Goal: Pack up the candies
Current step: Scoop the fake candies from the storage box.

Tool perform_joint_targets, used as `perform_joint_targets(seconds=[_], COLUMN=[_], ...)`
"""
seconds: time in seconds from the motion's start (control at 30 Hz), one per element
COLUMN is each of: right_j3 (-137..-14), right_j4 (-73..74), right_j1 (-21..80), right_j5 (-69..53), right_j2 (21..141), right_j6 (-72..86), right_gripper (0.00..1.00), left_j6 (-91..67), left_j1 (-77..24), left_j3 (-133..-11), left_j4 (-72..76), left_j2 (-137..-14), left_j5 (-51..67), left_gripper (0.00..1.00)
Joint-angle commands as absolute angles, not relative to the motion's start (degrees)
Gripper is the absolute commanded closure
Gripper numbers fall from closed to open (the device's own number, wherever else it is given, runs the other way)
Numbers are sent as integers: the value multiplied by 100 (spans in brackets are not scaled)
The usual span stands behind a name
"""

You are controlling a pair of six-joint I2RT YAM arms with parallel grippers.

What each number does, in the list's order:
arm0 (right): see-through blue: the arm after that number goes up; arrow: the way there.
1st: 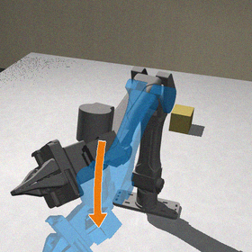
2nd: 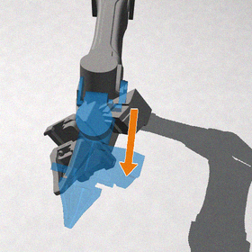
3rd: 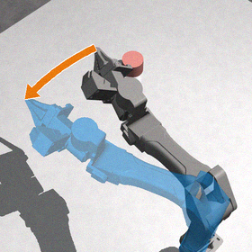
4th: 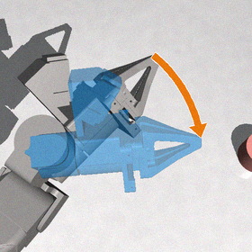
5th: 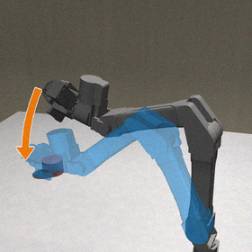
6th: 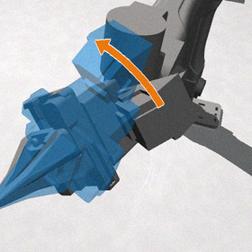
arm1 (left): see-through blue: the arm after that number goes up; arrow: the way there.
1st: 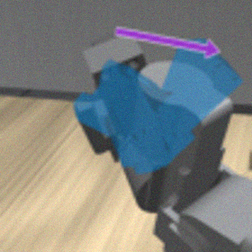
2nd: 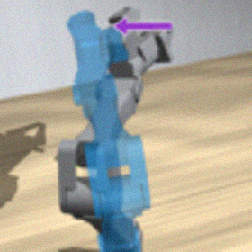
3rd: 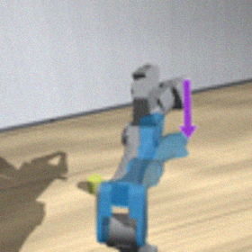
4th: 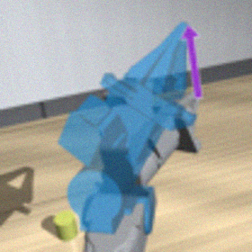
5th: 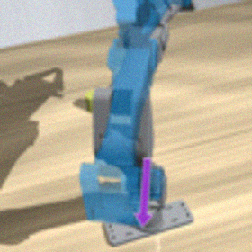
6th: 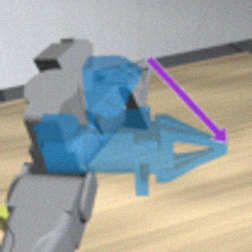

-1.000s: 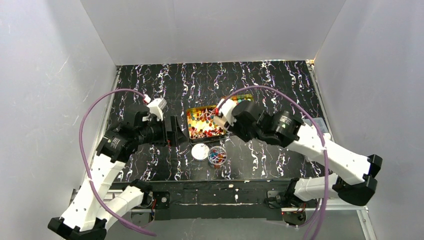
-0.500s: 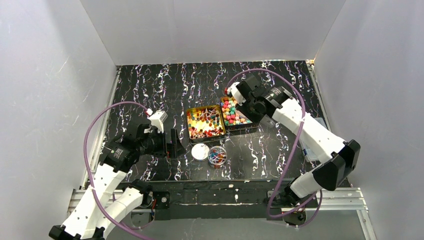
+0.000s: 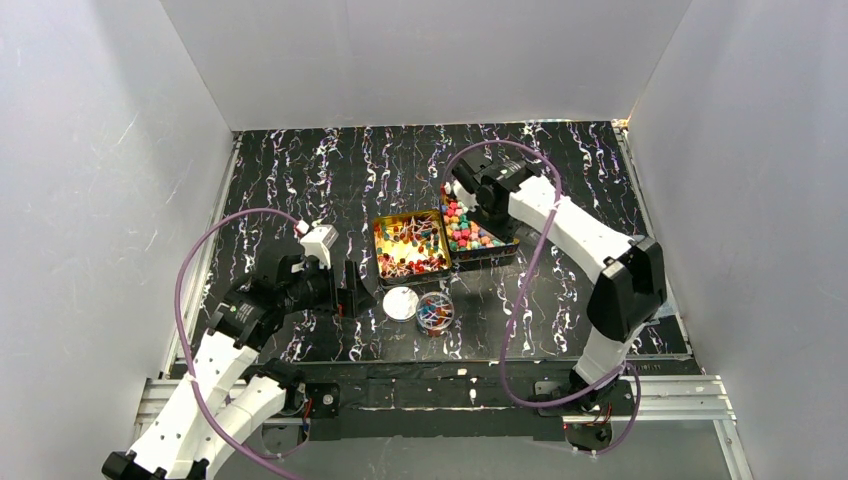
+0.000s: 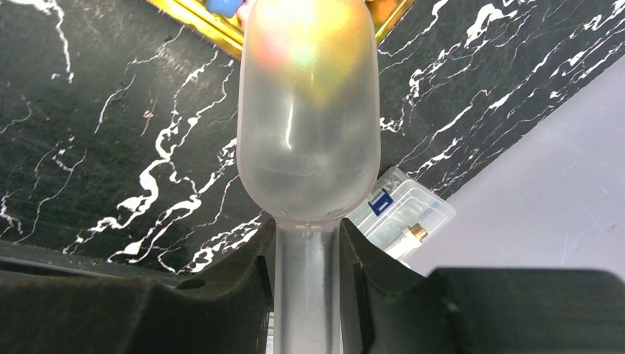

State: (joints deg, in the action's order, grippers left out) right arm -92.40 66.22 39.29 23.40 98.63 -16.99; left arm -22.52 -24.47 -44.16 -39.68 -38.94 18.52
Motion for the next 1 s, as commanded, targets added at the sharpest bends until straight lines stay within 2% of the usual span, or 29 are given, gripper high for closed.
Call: perform_joint_targets(seconds=[0.0, 0.33, 0.97], right_j3=[-9694, -9852, -10638], right_j4=[6782, 6921, 6866], right_j1=[3883, 3858, 3799], right_j5=[2654, 3023, 2687], right_j2=[10192, 10727, 11877], right_j6=[-1819, -1854, -1881], right_gripper=[99, 99, 99], left_j6=[-2155, -2153, -2180], left_j1=[-2431, -2427, -2426], left_j3=[-4342, -4317, -4300], left_j4=[-3788, -3783, -3779], left_j2=[-3778, -3621, -3647], left_j5=[1922, 1907, 1828], left_gripper=[2, 2, 2])
